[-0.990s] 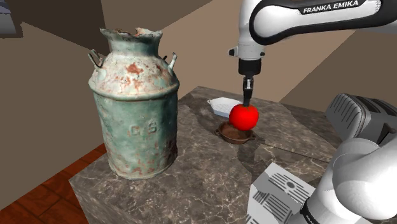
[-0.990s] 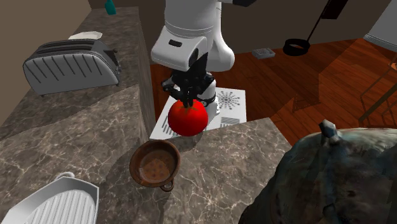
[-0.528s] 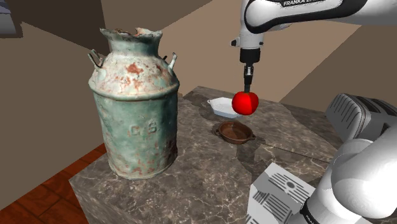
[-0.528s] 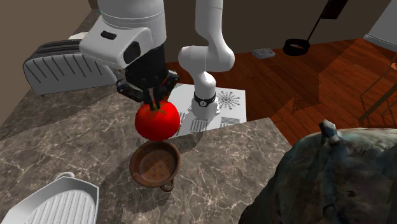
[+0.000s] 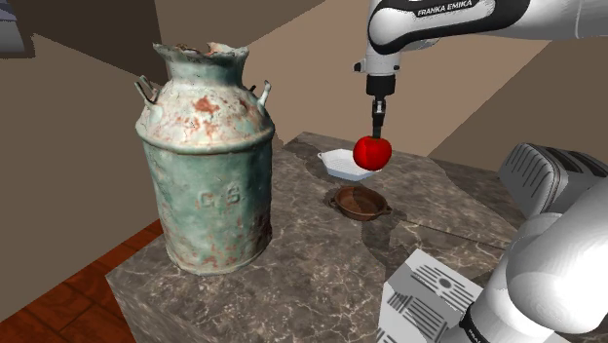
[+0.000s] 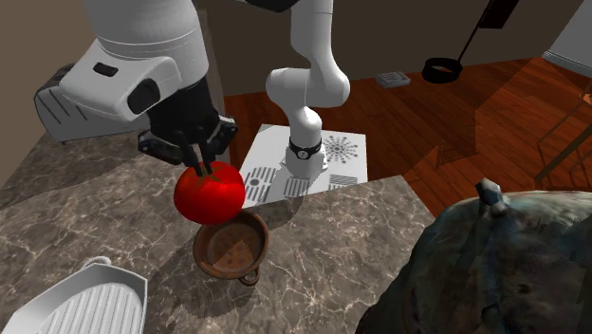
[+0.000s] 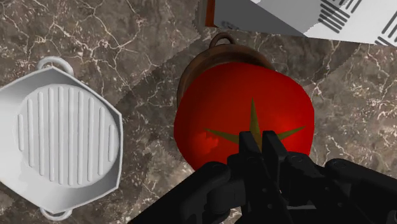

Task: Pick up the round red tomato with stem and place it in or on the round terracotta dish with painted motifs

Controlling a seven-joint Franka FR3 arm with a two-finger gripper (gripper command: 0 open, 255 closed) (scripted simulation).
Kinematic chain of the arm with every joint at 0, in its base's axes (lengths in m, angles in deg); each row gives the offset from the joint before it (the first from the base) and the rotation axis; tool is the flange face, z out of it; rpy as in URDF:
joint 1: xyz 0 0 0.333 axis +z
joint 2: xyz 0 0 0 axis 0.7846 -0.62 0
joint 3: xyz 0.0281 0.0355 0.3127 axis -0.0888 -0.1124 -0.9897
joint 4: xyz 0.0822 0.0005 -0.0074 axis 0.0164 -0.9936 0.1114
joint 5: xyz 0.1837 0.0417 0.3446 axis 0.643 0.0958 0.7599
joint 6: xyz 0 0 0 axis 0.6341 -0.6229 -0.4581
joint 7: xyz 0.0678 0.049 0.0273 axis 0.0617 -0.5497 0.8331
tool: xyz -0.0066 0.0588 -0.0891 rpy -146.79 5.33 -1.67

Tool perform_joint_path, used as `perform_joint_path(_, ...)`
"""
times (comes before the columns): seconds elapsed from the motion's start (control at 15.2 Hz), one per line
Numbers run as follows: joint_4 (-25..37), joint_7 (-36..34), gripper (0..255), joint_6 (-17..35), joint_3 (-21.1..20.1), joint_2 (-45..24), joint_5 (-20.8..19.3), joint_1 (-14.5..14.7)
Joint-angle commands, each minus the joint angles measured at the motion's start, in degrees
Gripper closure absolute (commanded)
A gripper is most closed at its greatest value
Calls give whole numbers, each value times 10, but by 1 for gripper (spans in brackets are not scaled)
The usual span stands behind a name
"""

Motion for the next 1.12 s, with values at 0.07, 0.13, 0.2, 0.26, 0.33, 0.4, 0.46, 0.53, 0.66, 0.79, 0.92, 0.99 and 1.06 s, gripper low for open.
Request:
perform_joint_path(0.07, -21, -2, 255, 24, 1, -2, 0, 0)
perform_joint_path(0.13, -29, -3, 255, 31, 1, -2, -1, 0)
perform_joint_path(0.2, -36, -4, 255, 39, 2, -2, -1, 0)
perform_joint_path(0.26, -44, -5, 255, 46, 2, -3, -1, -1)
perform_joint_path(0.33, -51, -6, 255, 54, 2, -3, -1, -1)
perform_joint_path(0.4, -58, -6, 255, 62, 3, -3, -2, -1)
perform_joint_path(0.46, -65, -7, 255, 69, 3, -4, -2, -1)
perform_joint_path(0.53, -72, -8, 255, 77, 4, -5, -2, -1)
perform_joint_path(0.66, -86, -9, 255, 93, 4, -6, -3, -2)
perform_joint_path(0.79, -99, -11, 255, 108, 5, -9, -3, -2)
perform_joint_path(0.92, -112, -12, 255, 123, 6, -11, -4, -2)
perform_joint_path(0.99, -118, -13, 255, 131, 7, -13, -4, -2)
perform_joint_path(1.06, -124, -13, 255, 139, 7, -15, -4, -2)
